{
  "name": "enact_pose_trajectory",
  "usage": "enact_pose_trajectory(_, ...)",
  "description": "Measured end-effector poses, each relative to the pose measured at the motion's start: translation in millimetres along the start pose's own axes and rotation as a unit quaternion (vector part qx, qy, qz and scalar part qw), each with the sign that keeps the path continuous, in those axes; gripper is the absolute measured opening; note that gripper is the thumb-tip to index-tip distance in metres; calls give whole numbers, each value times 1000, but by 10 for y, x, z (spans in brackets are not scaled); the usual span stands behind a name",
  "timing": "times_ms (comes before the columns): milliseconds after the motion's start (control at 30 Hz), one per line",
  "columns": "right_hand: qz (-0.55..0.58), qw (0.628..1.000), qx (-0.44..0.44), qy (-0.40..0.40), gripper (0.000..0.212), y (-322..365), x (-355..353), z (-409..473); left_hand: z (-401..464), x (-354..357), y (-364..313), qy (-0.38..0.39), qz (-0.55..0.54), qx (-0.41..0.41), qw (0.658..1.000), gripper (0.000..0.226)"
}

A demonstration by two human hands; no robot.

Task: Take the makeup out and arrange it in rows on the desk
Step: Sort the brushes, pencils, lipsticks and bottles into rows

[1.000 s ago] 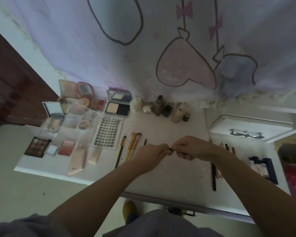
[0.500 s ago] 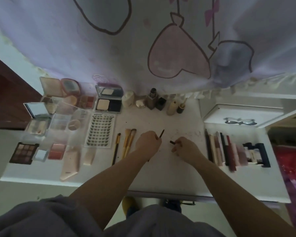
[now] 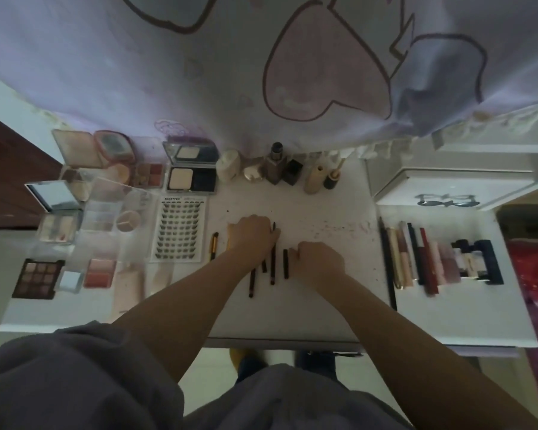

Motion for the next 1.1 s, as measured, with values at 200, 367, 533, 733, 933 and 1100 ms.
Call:
enact_pose_trajectory(200, 9, 996, 41, -82, 31, -879, -508, 147, 50, -68, -617, -23, -55, 89, 994, 29)
enact_pose_trajectory(367, -18, 994, 77, -81, 34, -1385, -824, 410, 30, 249, -1488, 38, -99, 126, 986, 28)
enact_pose_trajectory(533, -47, 994, 82, -49, 29, -1410, -808, 605, 85, 464, -1885, 100, -98, 64, 988, 27)
enact_pose_trajectory(733, -41, 995, 11, -92, 26, -1278, -874, 546, 53, 406, -1824, 99, -220, 48, 969, 32)
enact_pose_trajectory(933, 185, 982, -20, -23, 28, -1029, -1110, 381, -52, 125, -1592, 93, -484, 24, 870, 25)
enact_pose_trajectory(1100, 301, 942, -16, 146, 26, -832, -1196, 117, -269, -31, -1168, 62, -408, 113, 904, 23)
Point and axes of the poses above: each hand's wrist, its own z-axis towards the middle knuckle, its own x-axis out of the palm, y = z × x, the point moved 2 cm from there along z, towards the middle knuckle, and after that the axes turned 3 degrees about x, right-handed, at the moved point
